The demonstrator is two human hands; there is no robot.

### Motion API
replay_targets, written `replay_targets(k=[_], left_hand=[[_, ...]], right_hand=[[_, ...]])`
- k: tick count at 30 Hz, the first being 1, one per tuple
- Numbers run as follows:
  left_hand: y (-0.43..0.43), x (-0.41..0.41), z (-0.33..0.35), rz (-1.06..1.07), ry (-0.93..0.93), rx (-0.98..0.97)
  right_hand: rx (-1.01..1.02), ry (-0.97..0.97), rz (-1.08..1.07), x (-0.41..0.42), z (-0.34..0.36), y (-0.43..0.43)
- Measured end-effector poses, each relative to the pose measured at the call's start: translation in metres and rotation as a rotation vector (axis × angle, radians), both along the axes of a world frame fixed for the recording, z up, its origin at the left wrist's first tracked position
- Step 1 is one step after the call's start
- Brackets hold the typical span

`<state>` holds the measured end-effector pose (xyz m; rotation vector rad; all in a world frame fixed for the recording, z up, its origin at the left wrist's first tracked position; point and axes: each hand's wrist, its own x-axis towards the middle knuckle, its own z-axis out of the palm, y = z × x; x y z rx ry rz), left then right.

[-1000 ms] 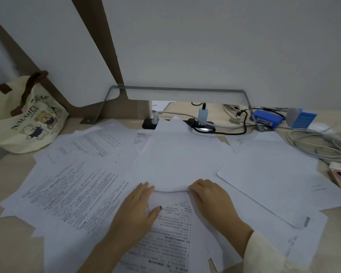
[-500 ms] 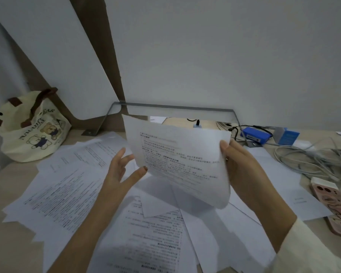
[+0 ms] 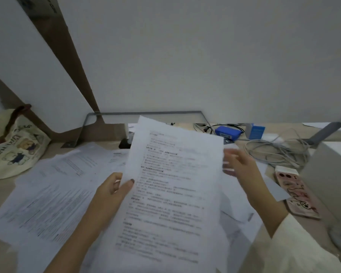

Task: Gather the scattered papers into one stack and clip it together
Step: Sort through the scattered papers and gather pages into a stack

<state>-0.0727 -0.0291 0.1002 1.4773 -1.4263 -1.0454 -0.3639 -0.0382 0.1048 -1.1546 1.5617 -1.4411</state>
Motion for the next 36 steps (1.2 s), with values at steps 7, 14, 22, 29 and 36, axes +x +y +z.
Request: replay_targets(k=[7, 14, 22, 29, 36], left_hand=[[0.016, 0.012, -0.046, 0.251, -0.019, 0.164], [0.037, 0.02, -0.072, 0.374, 0.027, 0.247], [0.055, 0.037, -0.082, 0.47, 0.094, 0.237], [0.059, 0.068, -0.073, 0.399, 0.19, 0.197], [0.059, 0.114, -0.073, 0.204, 0.368, 0.136]], right_hand=[[0.451, 0.872, 0.256, -0.027, -0.089, 0.012], [0.268, 1.297, 0.247, -0.025, -0.118, 0.01], [0.236, 1.428, 0.197, -0.018, -0.103, 0.008], [0.049, 0.933, 0.542, 0.064, -0.038, 0.027], [0.197, 0.266, 0.737, 0.148, -0.001, 0.044]])
